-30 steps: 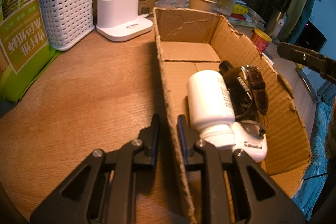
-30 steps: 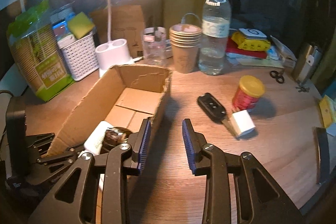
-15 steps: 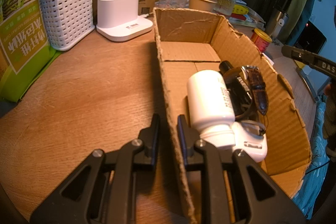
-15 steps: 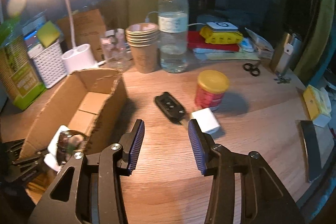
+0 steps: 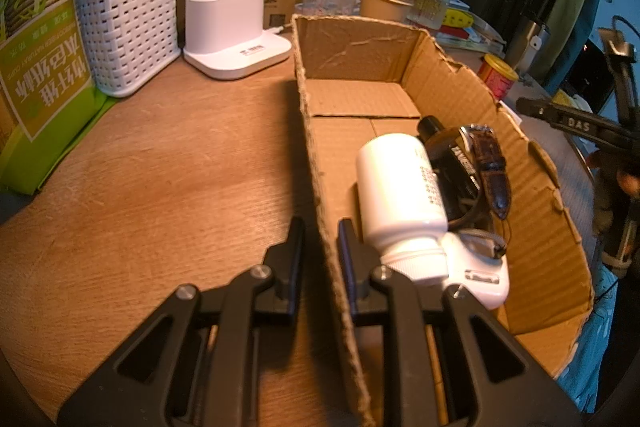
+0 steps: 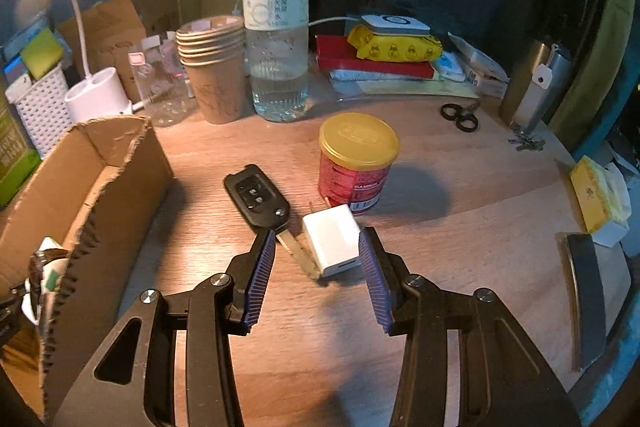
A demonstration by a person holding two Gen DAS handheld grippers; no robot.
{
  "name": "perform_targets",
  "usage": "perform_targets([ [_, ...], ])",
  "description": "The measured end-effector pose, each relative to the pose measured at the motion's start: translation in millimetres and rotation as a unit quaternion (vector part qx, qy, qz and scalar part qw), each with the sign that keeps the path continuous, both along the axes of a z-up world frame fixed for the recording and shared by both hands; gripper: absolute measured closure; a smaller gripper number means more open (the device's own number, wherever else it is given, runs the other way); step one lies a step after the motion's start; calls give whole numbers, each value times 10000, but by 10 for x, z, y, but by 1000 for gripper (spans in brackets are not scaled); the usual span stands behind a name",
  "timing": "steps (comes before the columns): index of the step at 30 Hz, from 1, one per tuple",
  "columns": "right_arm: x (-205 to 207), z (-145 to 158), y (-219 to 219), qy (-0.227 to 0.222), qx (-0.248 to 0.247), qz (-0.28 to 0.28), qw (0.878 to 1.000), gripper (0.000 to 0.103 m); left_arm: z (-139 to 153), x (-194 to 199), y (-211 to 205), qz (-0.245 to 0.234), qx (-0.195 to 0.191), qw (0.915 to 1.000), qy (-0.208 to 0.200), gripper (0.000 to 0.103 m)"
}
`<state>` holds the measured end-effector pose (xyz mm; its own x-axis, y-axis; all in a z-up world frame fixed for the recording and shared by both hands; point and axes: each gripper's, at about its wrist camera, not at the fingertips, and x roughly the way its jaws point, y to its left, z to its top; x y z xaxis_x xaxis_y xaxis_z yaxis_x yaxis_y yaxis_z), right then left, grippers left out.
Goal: Organize rigid objects
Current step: 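Move the right tool to the white charger cube, then close the right tool around the white charger cube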
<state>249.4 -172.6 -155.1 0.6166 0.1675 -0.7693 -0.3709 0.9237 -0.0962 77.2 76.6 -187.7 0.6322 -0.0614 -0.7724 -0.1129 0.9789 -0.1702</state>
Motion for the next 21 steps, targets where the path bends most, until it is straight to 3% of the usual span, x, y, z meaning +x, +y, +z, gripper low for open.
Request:
perform_targets([
  [21,304,-360,-5,282,-209,-26,9994,57,-1,1,1,-1,-2,10000,0,85],
])
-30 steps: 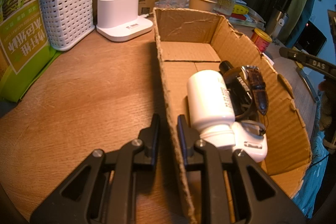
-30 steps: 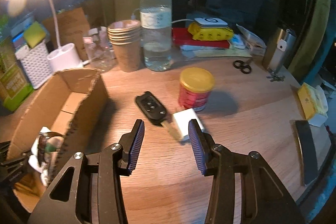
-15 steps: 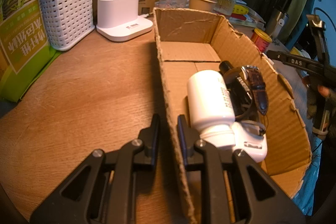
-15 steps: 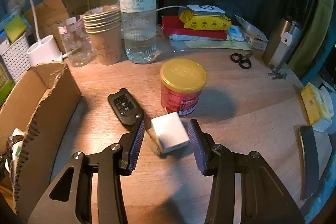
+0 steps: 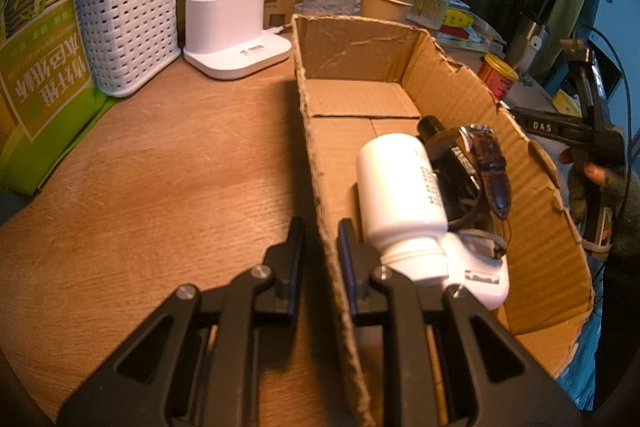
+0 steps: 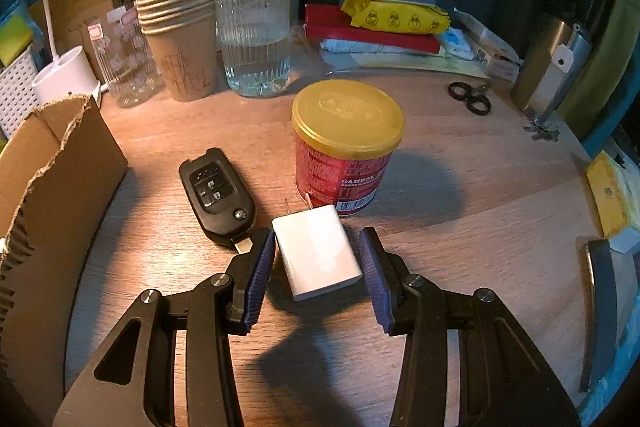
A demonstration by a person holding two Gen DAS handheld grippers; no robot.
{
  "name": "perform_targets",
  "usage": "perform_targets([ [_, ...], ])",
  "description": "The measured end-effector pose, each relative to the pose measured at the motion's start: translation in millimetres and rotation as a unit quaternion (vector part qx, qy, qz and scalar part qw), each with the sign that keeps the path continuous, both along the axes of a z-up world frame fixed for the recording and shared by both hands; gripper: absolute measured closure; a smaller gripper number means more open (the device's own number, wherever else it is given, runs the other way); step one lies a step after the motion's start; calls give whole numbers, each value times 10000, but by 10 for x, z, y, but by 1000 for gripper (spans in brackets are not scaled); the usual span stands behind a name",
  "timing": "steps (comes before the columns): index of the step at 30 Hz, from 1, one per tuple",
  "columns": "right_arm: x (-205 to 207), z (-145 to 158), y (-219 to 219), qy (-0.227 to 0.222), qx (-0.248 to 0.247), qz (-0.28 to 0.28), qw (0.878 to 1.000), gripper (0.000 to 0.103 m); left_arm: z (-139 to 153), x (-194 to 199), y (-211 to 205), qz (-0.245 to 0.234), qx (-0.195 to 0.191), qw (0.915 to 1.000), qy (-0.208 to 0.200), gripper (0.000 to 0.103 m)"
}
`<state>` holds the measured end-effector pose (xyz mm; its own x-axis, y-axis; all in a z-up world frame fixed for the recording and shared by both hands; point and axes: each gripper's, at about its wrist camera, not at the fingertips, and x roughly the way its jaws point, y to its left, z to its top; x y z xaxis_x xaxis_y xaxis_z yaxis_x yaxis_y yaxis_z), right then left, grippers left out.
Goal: Organize rigid objects
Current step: 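Close the right tool around the white charger cube, then lift the charger with the right tool and carry it over the box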
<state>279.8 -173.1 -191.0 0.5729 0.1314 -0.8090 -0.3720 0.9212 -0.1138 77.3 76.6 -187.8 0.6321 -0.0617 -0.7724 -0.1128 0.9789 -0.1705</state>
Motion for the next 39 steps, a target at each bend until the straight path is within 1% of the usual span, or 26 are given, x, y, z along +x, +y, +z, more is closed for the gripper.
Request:
perform_targets([
  [2,-3,-9,8,-5,-20,-9,10000,57,-1,2,1,0,0,10000,0,85],
  [8,-57,28,14,-64,-30,-1,10000,62,1,-1,-2,0,1,10000,0,85],
  [20,-207,229,-4,-232,40,15,9997,64,-1,3,1,0,-1,10000,1,85],
  [29,-376,505,64,-410,192,135,9989,64,0,0,-2,0,-2,10000,0,85],
  [39,-626,903,388,-703,393,548,9952,64,-1,2,-1,0,-1,10000,1,85],
])
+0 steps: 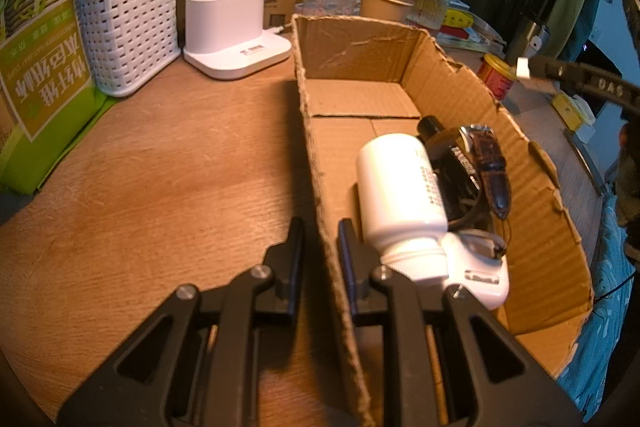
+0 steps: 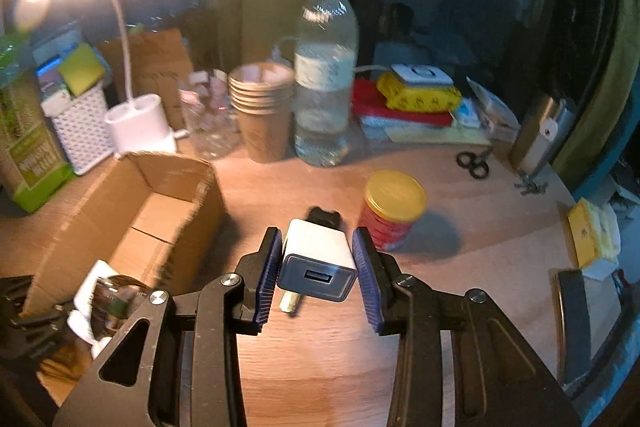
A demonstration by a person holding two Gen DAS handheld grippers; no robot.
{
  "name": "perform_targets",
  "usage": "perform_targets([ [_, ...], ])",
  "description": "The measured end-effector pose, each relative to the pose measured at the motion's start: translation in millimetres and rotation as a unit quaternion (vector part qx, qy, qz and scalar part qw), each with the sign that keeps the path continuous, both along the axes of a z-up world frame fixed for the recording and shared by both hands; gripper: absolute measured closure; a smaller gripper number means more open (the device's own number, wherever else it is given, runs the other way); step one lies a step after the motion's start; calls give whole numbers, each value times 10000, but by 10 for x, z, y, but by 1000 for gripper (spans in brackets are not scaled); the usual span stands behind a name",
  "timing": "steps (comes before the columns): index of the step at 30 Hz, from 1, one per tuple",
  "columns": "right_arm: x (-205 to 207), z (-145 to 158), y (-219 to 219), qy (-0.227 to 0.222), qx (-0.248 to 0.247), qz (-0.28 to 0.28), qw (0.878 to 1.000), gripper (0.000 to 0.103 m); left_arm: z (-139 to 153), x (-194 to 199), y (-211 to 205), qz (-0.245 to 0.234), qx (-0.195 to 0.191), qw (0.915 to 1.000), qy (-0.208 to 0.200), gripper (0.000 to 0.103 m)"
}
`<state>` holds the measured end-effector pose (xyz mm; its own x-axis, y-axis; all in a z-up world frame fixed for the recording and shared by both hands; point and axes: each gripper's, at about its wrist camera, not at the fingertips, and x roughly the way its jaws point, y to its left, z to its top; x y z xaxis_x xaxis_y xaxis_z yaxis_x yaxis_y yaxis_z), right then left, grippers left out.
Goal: Organize rigid objects
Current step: 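Lift the charger with the right tool and carry it over the box, then open the right tool to drop the charger into the box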
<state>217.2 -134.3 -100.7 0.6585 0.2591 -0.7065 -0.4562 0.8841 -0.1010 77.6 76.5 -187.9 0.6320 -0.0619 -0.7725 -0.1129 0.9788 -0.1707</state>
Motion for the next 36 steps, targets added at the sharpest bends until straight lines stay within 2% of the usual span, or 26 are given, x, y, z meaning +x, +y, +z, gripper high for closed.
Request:
perform_targets([
  [12,-299,221,603,-197,20,822,9964,64,-1,1,0,-1,0,10000,0,85],
  [27,-445,-98,1183,269,-172,1539,9876,65,-4,1,-25,-12,-16,10000,-1,85],
  [28,-453,-124,1211,298,-206,1579,9868,70,-4,2,-22,-12,-15,10000,-1,85],
  [36,-516,-189,1308,399,-283,1782,9828,70,-9,10,-51,-29,-16,10000,1,85],
])
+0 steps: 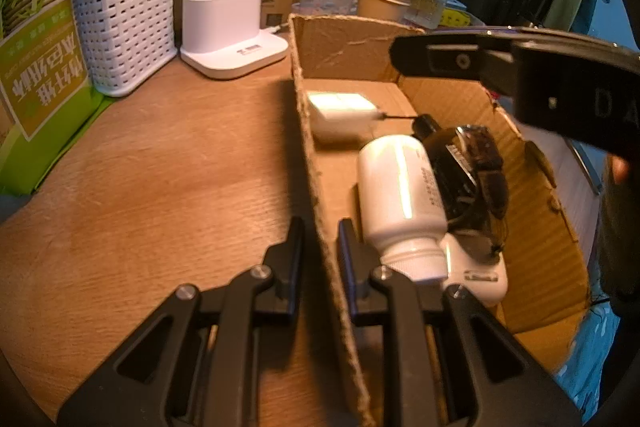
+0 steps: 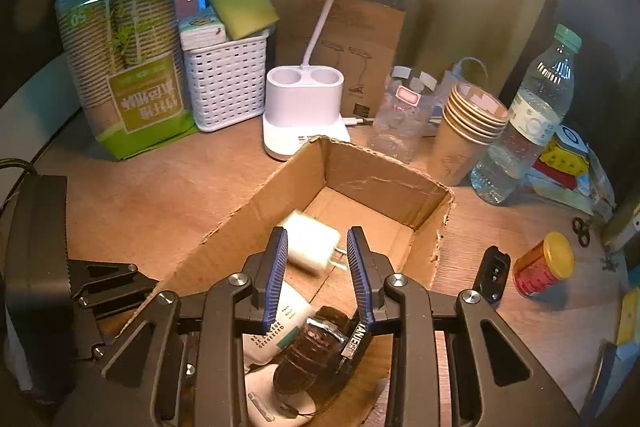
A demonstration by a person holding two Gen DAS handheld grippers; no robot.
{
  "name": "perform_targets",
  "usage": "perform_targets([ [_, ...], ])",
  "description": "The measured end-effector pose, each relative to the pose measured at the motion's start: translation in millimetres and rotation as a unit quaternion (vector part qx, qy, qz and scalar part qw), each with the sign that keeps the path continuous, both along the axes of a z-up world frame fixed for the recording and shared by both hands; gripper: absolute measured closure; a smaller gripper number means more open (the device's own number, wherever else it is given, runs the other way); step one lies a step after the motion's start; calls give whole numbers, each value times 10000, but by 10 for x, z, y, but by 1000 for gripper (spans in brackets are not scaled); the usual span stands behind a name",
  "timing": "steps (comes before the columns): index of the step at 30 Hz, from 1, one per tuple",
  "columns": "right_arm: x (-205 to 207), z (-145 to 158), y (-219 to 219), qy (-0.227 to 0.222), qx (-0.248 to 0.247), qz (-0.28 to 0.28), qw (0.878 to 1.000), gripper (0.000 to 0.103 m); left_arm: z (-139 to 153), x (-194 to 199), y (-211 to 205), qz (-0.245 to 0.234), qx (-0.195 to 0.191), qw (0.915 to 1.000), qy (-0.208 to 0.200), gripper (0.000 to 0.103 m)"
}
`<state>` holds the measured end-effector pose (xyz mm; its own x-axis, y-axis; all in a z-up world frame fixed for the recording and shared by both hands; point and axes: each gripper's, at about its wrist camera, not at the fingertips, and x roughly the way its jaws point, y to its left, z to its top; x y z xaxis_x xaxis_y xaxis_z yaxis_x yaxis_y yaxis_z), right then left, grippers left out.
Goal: Organize rigid objects
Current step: 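Open the right tool to drop the charger into the box, then move the right tool to the black flip car key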
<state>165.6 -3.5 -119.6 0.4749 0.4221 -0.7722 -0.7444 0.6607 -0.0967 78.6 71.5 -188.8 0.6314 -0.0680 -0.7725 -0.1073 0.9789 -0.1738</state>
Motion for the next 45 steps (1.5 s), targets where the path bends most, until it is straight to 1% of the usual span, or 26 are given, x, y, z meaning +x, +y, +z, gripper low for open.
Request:
perform_targets([
  [9,28,4,-103,11,34,-117,9999,70,-6,6,4,0,-1,10000,0,85],
  [14,33,63,-226,12,156,-237,9996,70,-5,6,13,2,0,10000,0,85],
  [22,73,132,-463,-43,269,-511,9983,70,-5,6,12,2,0,10000,2,85],
  [29,163,165,-768,-105,321,-879,9956,68,-7,8,6,4,5,10000,3,85],
  [33,267,152,-988,-94,359,-1158,9926,63,-10,20,17,6,10,10000,4,85],
  [39,429,73,-1271,-66,321,-1550,9874,62,-10,20,17,6,6,10000,4,85],
  [45,571,-77,-1409,31,248,-1763,9840,62,-10,20,18,6,8,10000,4,85],
])
